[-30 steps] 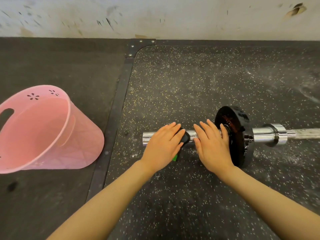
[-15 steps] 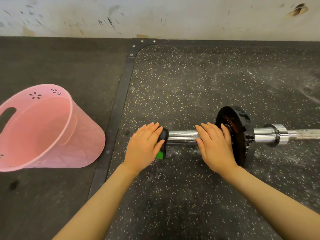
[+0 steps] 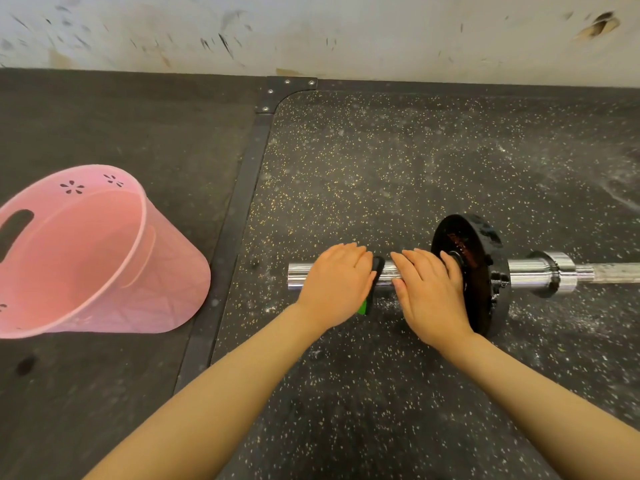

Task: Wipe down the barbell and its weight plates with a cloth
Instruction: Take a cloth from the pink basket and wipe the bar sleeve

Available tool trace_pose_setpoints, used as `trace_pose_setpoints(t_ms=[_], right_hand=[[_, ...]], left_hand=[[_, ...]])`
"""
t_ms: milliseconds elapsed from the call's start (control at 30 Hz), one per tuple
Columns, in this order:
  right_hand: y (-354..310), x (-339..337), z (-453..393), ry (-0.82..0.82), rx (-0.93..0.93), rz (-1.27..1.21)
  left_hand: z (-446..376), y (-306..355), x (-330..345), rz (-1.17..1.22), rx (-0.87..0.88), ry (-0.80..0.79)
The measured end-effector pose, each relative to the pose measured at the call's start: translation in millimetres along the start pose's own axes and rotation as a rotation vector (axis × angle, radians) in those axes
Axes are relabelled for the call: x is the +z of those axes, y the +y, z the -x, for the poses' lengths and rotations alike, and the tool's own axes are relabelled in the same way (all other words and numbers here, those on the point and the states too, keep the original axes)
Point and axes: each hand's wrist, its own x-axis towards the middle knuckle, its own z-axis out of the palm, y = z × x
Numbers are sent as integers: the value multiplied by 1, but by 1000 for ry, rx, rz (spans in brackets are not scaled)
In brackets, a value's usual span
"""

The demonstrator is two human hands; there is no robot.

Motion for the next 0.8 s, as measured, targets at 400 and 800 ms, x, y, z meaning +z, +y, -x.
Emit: trace_pose_setpoints(t_ms=[400,800], right_hand=[[1,2,1,-2,-2,3],[0,2,0,10,-2,-8]], left_hand=[[50,-42,-11,-58,-118,98],[62,-38,-20,-60,-97,-25]])
